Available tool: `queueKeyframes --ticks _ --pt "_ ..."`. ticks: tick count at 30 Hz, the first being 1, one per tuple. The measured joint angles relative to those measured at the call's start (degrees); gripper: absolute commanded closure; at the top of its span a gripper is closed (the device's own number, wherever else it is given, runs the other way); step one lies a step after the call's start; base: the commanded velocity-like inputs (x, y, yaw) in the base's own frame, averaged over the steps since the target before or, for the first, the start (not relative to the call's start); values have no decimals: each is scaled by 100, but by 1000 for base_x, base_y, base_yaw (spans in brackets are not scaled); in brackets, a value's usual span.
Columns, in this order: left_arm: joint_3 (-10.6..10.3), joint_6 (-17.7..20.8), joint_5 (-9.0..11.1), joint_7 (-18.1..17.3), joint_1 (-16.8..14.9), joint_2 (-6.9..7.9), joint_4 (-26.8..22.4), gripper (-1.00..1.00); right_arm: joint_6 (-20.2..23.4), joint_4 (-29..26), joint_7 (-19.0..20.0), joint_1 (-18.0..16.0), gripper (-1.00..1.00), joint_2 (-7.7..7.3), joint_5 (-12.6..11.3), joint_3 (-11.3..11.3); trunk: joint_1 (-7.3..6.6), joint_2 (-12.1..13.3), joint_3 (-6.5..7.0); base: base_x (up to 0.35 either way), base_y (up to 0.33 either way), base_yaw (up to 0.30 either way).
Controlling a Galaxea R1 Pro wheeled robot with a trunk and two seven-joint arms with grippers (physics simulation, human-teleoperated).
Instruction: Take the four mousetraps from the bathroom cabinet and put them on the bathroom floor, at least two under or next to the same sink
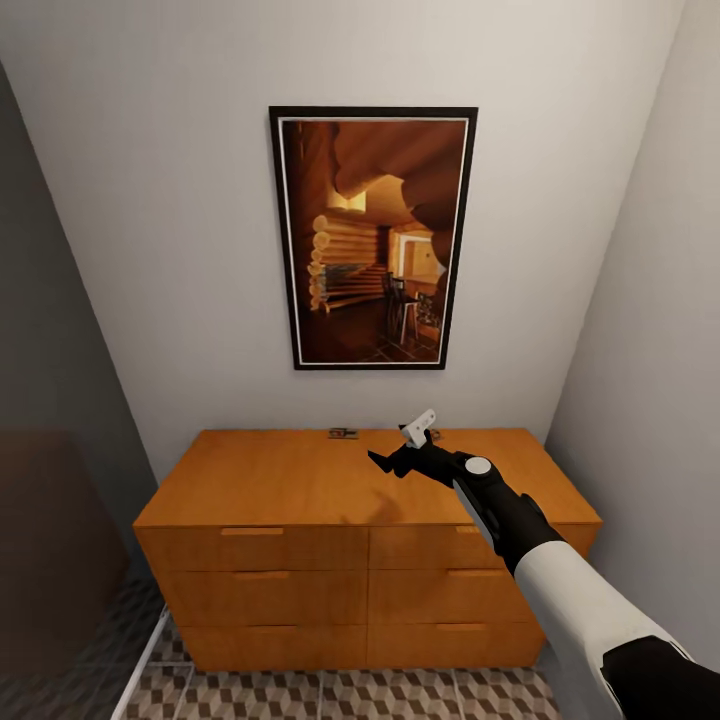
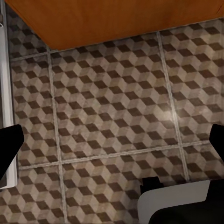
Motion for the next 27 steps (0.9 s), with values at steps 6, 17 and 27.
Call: queueKeyframes --ticks 6,17,27 --pt "-1 -1 0 0 0 0 0 -100 0 13 -3 0 -100 0 1 0 0 0 0 0 -11 0" --pt "0 -1 0 0 0 0 0 -100 0 17 1 0 -100 0 -1 0 0 0 0 0 -1 0" --pt "0 -1 0 0 0 0 0 -100 0 24 2 0 -100 0 -5 0 -1 0 0 25 2 0"
